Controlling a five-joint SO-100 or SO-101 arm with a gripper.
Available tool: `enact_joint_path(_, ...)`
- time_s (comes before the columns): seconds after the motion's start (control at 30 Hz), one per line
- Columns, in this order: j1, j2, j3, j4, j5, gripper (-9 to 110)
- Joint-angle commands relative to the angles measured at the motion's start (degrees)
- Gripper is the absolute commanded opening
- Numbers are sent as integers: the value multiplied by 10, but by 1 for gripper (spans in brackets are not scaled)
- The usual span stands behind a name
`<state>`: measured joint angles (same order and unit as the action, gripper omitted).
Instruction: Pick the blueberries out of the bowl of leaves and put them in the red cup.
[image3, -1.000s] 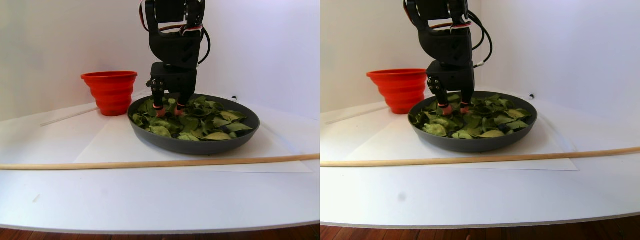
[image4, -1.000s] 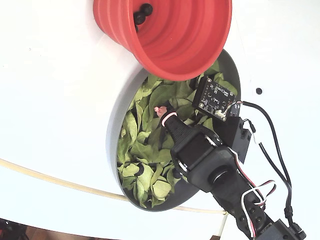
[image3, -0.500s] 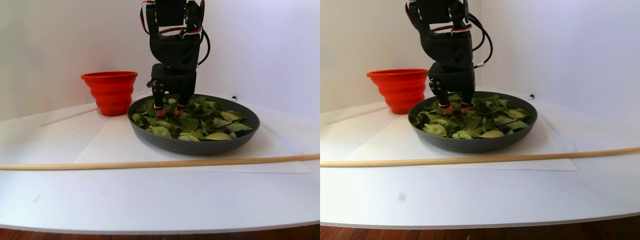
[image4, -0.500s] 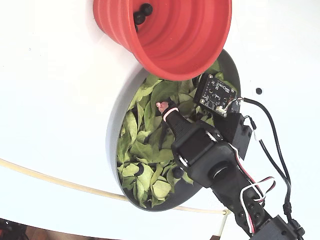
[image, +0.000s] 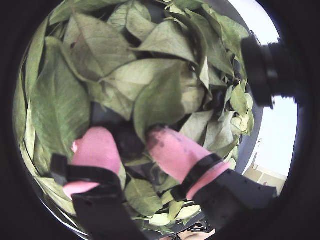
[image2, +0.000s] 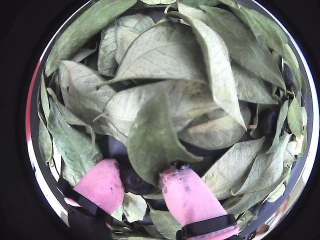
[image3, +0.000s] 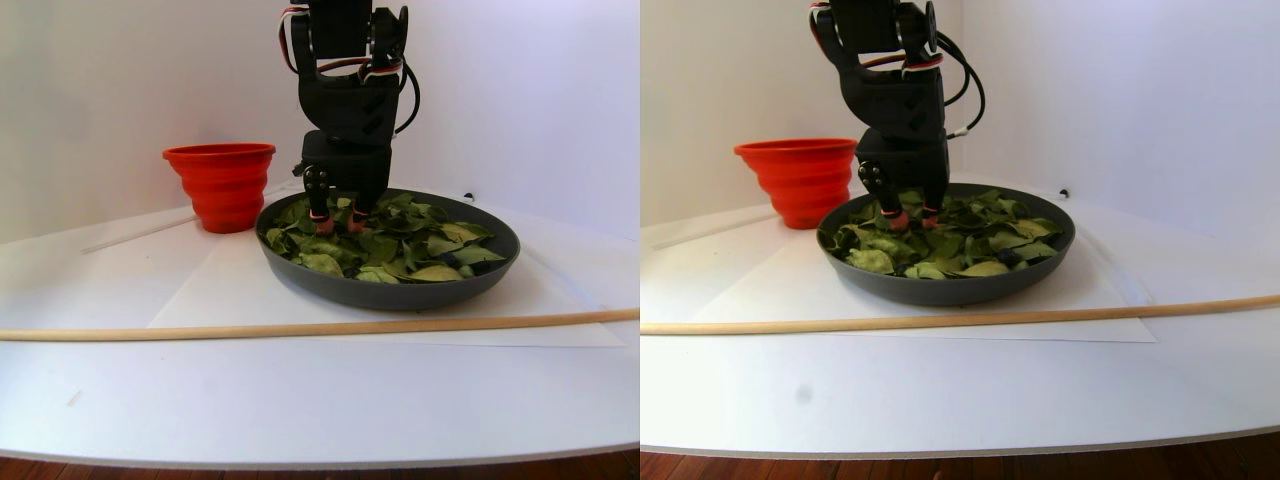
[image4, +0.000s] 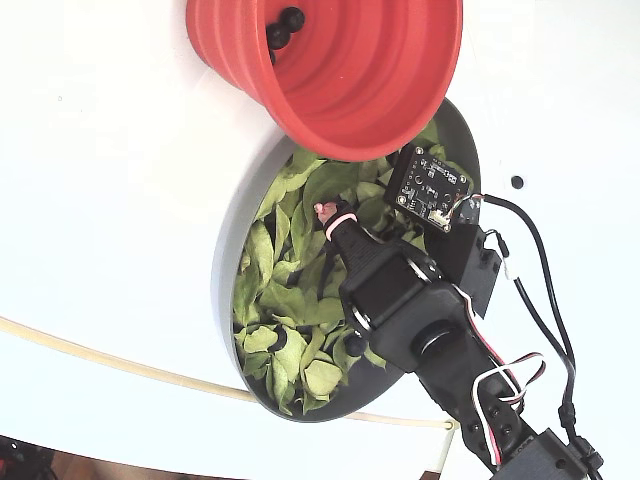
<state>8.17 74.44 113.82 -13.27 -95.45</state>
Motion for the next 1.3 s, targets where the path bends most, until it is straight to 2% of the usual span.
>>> enact_joint_path(0.0, -1, 1, -12, -8, -4, 12)
enact_joint_path(1.27, 2, 124, 20, 25, -17, 10)
